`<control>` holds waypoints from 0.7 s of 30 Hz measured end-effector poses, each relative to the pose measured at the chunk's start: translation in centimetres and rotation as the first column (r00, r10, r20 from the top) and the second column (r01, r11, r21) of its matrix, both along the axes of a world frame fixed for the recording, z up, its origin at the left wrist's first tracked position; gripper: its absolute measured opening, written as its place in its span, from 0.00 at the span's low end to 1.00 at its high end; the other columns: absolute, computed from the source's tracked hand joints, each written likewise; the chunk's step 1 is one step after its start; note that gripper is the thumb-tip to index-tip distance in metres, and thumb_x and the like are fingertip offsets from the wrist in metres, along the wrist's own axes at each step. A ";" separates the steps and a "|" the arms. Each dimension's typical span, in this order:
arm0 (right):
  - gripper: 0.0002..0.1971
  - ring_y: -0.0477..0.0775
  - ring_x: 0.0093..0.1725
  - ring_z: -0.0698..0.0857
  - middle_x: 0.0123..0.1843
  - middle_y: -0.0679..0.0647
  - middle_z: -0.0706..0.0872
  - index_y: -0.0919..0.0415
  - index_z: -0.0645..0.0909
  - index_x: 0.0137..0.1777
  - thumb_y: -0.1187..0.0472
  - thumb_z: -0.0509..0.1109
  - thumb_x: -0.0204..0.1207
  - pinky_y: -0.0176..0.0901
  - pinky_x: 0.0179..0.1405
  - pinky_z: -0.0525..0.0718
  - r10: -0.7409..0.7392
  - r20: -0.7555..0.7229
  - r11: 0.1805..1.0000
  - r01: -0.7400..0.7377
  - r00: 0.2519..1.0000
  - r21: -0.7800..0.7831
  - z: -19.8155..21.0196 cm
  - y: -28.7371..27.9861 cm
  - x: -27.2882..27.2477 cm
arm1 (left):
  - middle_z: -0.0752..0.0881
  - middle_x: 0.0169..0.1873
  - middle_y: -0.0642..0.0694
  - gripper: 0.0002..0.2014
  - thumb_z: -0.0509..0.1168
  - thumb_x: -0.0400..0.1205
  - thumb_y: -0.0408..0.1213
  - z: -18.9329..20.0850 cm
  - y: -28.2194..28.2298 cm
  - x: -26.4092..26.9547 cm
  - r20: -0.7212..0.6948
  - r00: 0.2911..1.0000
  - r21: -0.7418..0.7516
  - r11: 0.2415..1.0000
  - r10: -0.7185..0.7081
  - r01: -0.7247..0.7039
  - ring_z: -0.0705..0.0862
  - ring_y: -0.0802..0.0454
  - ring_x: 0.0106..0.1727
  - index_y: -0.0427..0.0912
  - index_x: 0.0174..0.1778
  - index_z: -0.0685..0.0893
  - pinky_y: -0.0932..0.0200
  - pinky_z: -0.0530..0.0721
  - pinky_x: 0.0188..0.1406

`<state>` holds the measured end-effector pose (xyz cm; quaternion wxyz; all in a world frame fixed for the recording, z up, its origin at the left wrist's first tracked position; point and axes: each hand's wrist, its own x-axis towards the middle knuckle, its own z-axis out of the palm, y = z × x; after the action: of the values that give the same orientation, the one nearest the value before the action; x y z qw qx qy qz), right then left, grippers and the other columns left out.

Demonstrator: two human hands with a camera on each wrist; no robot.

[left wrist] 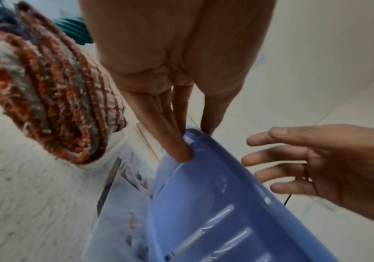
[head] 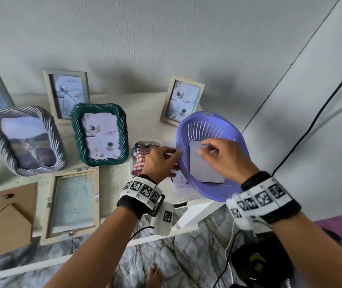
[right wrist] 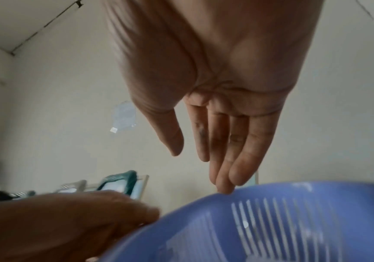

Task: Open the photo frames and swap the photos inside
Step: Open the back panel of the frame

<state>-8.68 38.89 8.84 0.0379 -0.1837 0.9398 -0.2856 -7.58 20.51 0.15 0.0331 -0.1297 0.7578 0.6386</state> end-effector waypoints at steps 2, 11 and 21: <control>0.13 0.55 0.49 0.87 0.48 0.54 0.90 0.60 0.86 0.58 0.56 0.71 0.78 0.44 0.54 0.80 -0.029 -0.019 0.993 0.031 0.999 0.114 1.3 0.1 -2.6 | 0.91 0.36 0.39 0.12 0.71 0.81 0.38 -0.2 -0.1 0.1 -0.014 1.000 0.028 1.000 -0.012 0.013 0.91 0.48 0.32 0.35 0.56 0.85 0.54 0.89 0.27; 0.29 0.64 0.56 0.84 0.55 0.59 0.84 0.64 0.79 0.60 0.48 0.82 0.64 0.51 0.53 0.84 -0.066 0.210 0.761 -0.087 0.976 0.643 -2.7 -3.0 -11.1 | 0.89 0.33 0.40 0.13 0.72 0.80 0.35 -0.2 -0.2 -0.1 0.010 1.000 0.108 0.994 -0.016 0.014 0.89 0.47 0.28 0.32 0.56 0.84 0.55 0.89 0.26; 0.34 0.60 0.49 0.88 0.50 0.54 0.87 0.53 0.80 0.48 0.48 0.90 0.42 0.53 0.49 0.89 -0.028 0.209 0.555 -0.159 0.977 0.817 -7.2 -3.3 -12.4 | 0.89 0.33 0.41 0.14 0.72 0.80 0.36 0.2 -0.4 -0.3 0.024 0.998 0.063 0.996 -0.057 0.055 0.90 0.49 0.29 0.32 0.57 0.84 0.52 0.90 0.30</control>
<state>-21.08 35.60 1.62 0.2236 -0.1500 0.9471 0.1749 -7.83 20.09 0.39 0.0647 -0.1154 0.7405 0.6589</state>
